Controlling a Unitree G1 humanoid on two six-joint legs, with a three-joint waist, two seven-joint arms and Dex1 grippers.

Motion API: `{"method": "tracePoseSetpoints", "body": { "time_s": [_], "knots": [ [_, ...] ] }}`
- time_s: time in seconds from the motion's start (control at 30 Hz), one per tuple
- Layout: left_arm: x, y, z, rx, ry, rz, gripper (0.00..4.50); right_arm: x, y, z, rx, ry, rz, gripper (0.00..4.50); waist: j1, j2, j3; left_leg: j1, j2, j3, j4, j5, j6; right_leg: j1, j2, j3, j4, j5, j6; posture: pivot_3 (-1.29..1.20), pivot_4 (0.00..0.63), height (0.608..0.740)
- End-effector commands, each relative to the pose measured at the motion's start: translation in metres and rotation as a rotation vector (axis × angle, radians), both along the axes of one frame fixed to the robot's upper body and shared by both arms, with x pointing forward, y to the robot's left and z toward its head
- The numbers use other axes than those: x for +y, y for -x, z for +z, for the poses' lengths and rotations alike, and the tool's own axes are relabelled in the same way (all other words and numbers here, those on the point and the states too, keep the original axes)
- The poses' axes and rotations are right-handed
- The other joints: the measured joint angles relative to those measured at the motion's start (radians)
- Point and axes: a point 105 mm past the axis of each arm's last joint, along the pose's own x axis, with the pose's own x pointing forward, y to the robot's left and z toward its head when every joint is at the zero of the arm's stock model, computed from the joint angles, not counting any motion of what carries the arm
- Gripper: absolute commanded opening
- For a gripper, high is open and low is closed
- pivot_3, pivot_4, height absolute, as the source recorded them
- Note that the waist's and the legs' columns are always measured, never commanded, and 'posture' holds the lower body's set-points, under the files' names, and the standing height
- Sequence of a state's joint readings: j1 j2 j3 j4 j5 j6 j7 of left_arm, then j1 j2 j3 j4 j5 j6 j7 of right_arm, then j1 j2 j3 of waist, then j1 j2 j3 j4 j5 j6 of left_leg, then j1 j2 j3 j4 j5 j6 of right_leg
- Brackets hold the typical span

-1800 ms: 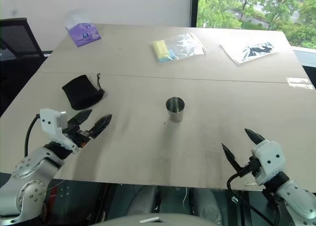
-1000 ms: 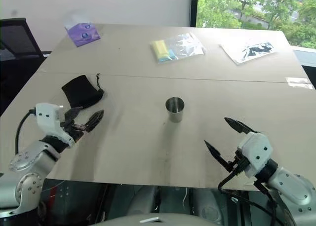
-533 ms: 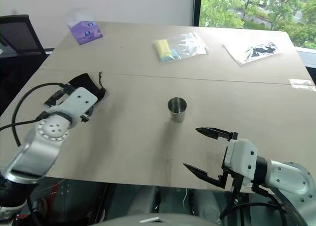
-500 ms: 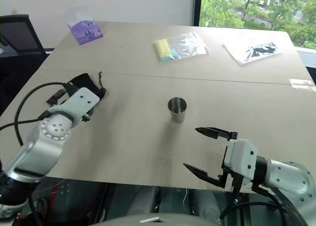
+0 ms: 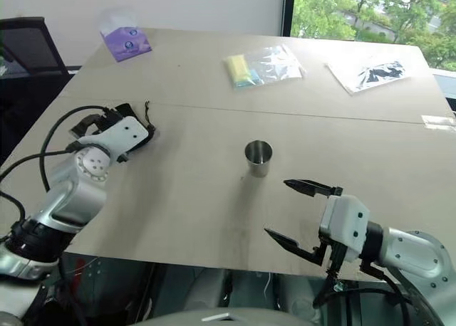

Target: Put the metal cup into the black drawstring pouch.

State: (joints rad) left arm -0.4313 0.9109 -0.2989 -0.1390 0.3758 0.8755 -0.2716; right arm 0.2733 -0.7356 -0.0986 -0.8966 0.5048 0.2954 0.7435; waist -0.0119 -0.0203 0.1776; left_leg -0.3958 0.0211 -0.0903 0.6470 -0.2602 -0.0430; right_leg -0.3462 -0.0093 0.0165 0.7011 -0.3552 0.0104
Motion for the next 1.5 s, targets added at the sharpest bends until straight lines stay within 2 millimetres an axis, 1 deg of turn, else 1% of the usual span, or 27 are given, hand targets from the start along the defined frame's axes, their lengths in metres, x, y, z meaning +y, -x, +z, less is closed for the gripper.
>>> {"method": "tracePoseSetpoints", "body": {
  "time_s": [0.03, 0.07, 0.13, 0.23, 0.27, 0.3, 0.4, 0.47, 0.53, 0.57, 0.63, 0.73, 0.93, 0.97, 1.0, 1.03, 1.1, 1.13, 1.17, 1.2, 1.23, 1.33, 1.4, 1.47, 1.5],
  "knots": [
    [-0.007, -0.007, 0.010, -0.027, -0.023, -0.032, 3.14, 0.000, -0.004, 0.009, -0.054, 0.011, -0.054, 4.50, 0.000, 0.000, 0.000, 0.000, 0.000, 0.000, 0.000, 0.000, 0.000, 0.000, 0.000, 0.000, 0.000, 0.000, 0.000, 0.00, 0.150, 0.740],
    [-0.008, -0.008, 0.010, -0.025, -0.012, -0.030, 2.77, -0.001, -0.008, 0.008, -0.047, 0.024, -0.087, 4.50, -0.001, 0.000, 0.000, 0.000, 0.000, 0.000, 0.000, 0.001, -0.002, 0.000, 0.000, 0.000, 0.000, 0.000, 0.000, 0.00, 0.150, 0.740],
    [-0.009, -0.009, 0.008, -0.015, 0.019, -0.026, 1.73, -0.001, -0.015, 0.009, -0.043, 0.090, -0.113, 4.50, -0.003, 0.000, 0.000, -0.001, 0.000, 0.000, 0.001, 0.002, -0.003, 0.000, 0.000, 0.000, 0.000, 0.000, 0.000, 0.00, 0.150, 0.740],
    [-0.010, -0.011, 0.008, -0.012, 0.039, -0.028, 0.31, 0.006, -0.013, 0.015, -0.043, 0.183, -0.048, 4.50, -0.003, 0.000, 0.000, 0.000, 0.000, 0.000, 0.002, 0.002, -0.004, 0.000, 0.000, 0.001, 0.002, 0.000, 0.000, 0.00, 0.150, 0.740],
    [-0.010, -0.011, 0.007, -0.007, 0.055, -0.020, 0.06, 0.004, -0.019, 0.019, -0.089, 0.261, -0.074, 4.50, -0.005, 0.000, 0.000, 0.000, 0.000, 0.000, 0.002, 0.002, -0.004, -0.001, 0.000, 0.000, 0.002, 0.000, 0.000, 0.00, 0.150, 0.740],
    [-0.010, -0.012, 0.007, -0.006, 0.070, -0.018, 0.06, 0.006, -0.028, 0.026, -0.129, 0.305, -0.076, 4.50, -0.005, 0.000, 0.000, 0.000, 0.000, 0.001, 0.002, 0.002, -0.003, -0.001, 0.000, 0.001, 0.003, 0.000, 0.000, 0.00, 0.150, 0.740],
    [-0.018, -0.016, 0.008, -0.012, 0.097, -0.040, 0.06, 0.018, -0.050, 0.035, -0.155, 0.398, -0.035, 4.50, -0.008, 0.000, 0.000, 0.000, 0.000, 0.001, 0.004, 0.002, -0.003, -0.001, 0.000, 0.001, 0.005, 0.000, 0.000, 0.00, 0.150, 0.740],
    [-0.023, -0.017, 0.008, -0.010, 0.107, -0.057, 0.06, 0.025, -0.059, 0.035, -0.166, 0.439, -0.020, 4.50, -0.003, 0.000, 0.000, 0.001, -0.001, 0.000, 0.005, 0.001, -0.002, -0.001, 0.000, 0.000, 0.006, 0.000, 0.000, 0.00, 0.150, 0.740],
    [-0.026, -0.018, 0.008, -0.014, 0.106, -0.065, 0.06, 0.039, -0.069, 0.035, -0.203, 0.482, 0.030, 4.50, -0.002, 0.000, 0.000, -0.001, 0.000, -0.002, 0.005, 0.001, -0.002, -0.002, 0.000, -0.001, 0.006, 0.000, 0.000, 0.00, 0.150, 0.740],
    [-0.027, -0.018, 0.009, -0.016, 0.108, -0.064, 0.06, 0.045, -0.072, 0.035, -0.227, 0.514, 0.061, 4.50, -0.004, 0.000, 0.000, -0.003, -0.001, -0.001, 0.005, 0.002, -0.002, -0.004, -0.001, -0.001, 0.006, 0.000, 0.000, 0.00, 0.150, 0.740],
    [-0.027, -0.017, 0.010, -0.018, 0.115, -0.058, 0.06, 0.052, -0.075, 0.032, -0.249, 0.565, 0.103, 4.50, -0.005, 0.000, 0.000, -0.007, -0.001, 0.001, 0.005, 0.002, -0.004, -0.009, -0.002, 0.001, 0.008, 0.000, 0.000, 0.00, 0.150, 0.740],
    [-0.026, -0.016, 0.012, -0.023, 0.113, -0.052, 0.06, 0.056, -0.082, 0.029, -0.261, 0.606, 0.110, 4.50, -0.005, 0.000, 0.000, -0.020, 0.000, 0.000, 0.010, 0.002, -0.004, -0.021, -0.002, -0.001, 0.012, 0.000, 0.000, 0.00, 0.150, 0.740],
    [-0.027, -0.011, 0.018, -0.037, 0.110, -0.048, 0.06, 0.051, -0.098, 0.011, -0.275, 0.725, 0.129, 4.50, -0.004, 0.000, 0.000, -0.021, 0.000, 0.000, 0.012, 0.002, -0.004, -0.022, -0.003, -0.001, 0.012, 0.000, 0.000, 0.00, 0.150, 0.740],
    [-0.028, -0.010, 0.019, -0.038, 0.110, -0.050, 0.00, 0.050, -0.100, 0.009, -0.275, 0.740, 0.136, 4.24, -0.004, 0.000, 0.000, -0.021, 0.000, 0.000, 0.012, 0.002, -0.004, -0.022, -0.003, -0.001, 0.013, 0.000, 0.000, 0.00, 0.150, 0.740],
    [-0.030, -0.010, 0.021, -0.042, 0.110, -0.054, 0.00, 0.050, -0.101, 0.007, -0.271, 0.750, 0.141, 4.08, -0.004, 0.000, 0.000, -0.021, 0.000, 0.000, 0.013, 0.003, -0.004, -0.022, -0.003, -0.001, 0.013, 0.000, 0.000, 0.00, 0.150, 0.740],
    [-0.031, -0.009, 0.022, -0.044, 0.111, -0.056, 0.00, 0.050, -0.103, 0.005, -0.266, 0.757, 0.144, 3.74, -0.005, 0.000, 0.000, -0.021, 0.000, 0.000, 0.013, 0.003, -0.004, -0.022, -0.003, -0.001, 0.014, 0.000, 0.000, 0.00, 0.150, 0.740],
    [-0.032, -0.008, 0.024, -0.047, 0.118, -0.056, 0.00, 0.049, -0.106, 0.001, -0.260, 0.773, 0.148, 2.89, -0.006, 0.000, 0.000, -0.021, 0.000, 0.000, 0.013, 0.003, -0.004, -0.022, -0.003, -0.001, 0.014, 0.000, 0.000, 0.00, 0.150, 0.740],
    [-0.032, -0.008, 0.024, -0.047, 0.123, -0.054, 0.00, 0.048, -0.108, -0.001, -0.260, 0.785, 0.148, 2.32, -0.006, 0.000, 0.000, -0.021, 0.000, 0.000, 0.013, 0.003, -0.004, -0.022, -0.003, -0.001, 0.014, 0.000, 0.000, 0.00, 0.150, 0.740],
    [-0.032, -0.007, 0.025, -0.047, 0.129, -0.053, 0.00, 0.047, -0.111, -0.003, -0.259, 0.797, 0.145, 2.09, -0.007, 0.000, 0.000, -0.021, 0.000, 0.000, 0.013, 0.003, -0.004, -0.022, -0.003, -0.001, 0.014, 0.000, 0.000, 0.00, 0.150, 0.740],
    [-0.033, -0.007, 0.026, -0.047, 0.135, -0.056, 0.00, 0.046, -0.113, -0.005, -0.263, 0.814, 0.142, 1.75, -0.006, 0.000, 0.000, -0.021, 0.000, 0.000, 0.013, 0.003, -0.004, -0.022, -0.003, -0.001, 0.014, 0.000, 0.000, 0.00, 0.150, 0.740],
    [-0.034, -0.006, 0.027, -0.047, 0.141, -0.059, 0.00, 0.044, -0.115, -0.007, -0.264, 0.828, 0.141, 1.28, -0.006, 0.000, 0.000, -0.020, 0.000, 0.000, 0.013, 0.003, -0.004, -0.022, -0.003, -0.001, 0.014, 0.000, 0.000, 0.00, 0.150, 0.740],
    [-0.041, -0.006, 0.028, -0.040, 0.190, -0.081, 0.00, 0.038, -0.121, -0.008, -0.275, 0.861, 0.124, 0.05, -0.005, 0.000, 0.000, -0.021, 0.000, 0.000, 0.014, 0.003, -0.004, -0.022, -0.003, -0.001, 0.014, 0.000, 0.000, 0.00, 0.150, 0.740],
    [-0.056, -0.006, 0.028, -0.014, 0.248, -0.139, 0.00, 0.036, -0.123, -0.005, -0.277, 0.859, 0.114, 0.05, -0.004, 0.000, 0.000, -0.021, 0.000, 0.000, 0.014, 0.003, -0.004, -0.021, -0.003, -0.001, 0.014, 0.000, 0.000, 0.00, 0.150, 0.740],
    [-0.076, -0.006, 0.026, 0.013, 0.292, -0.223, 0.00, 0.034, -0.119, 0.004, -0.235, 0.778, 0.093, 0.05, -0.002, 0.000, 0.000, -0.021, 0.000, 0.000, 0.015, 0.003, -0.004, -0.021, -0.003, -0.001, 0.014, 0.000, 0.000, 0.00, 0.150, 0.740],
    [-0.083, -0.005, 0.024, 0.041, 0.341, -0.236, 0.00, 0.034, -0.115, 0.010, -0.199, 0.712, 0.084, 0.05, 0.000, 0.000, 0.000, -0.021, 0.000, -0.001, 0.015, 0.003, -0.004, -0.021, -0.003, -0.002, 0.014, 0.000, 0.000, 0.00, 0.150, 0.740]
  ]
}}
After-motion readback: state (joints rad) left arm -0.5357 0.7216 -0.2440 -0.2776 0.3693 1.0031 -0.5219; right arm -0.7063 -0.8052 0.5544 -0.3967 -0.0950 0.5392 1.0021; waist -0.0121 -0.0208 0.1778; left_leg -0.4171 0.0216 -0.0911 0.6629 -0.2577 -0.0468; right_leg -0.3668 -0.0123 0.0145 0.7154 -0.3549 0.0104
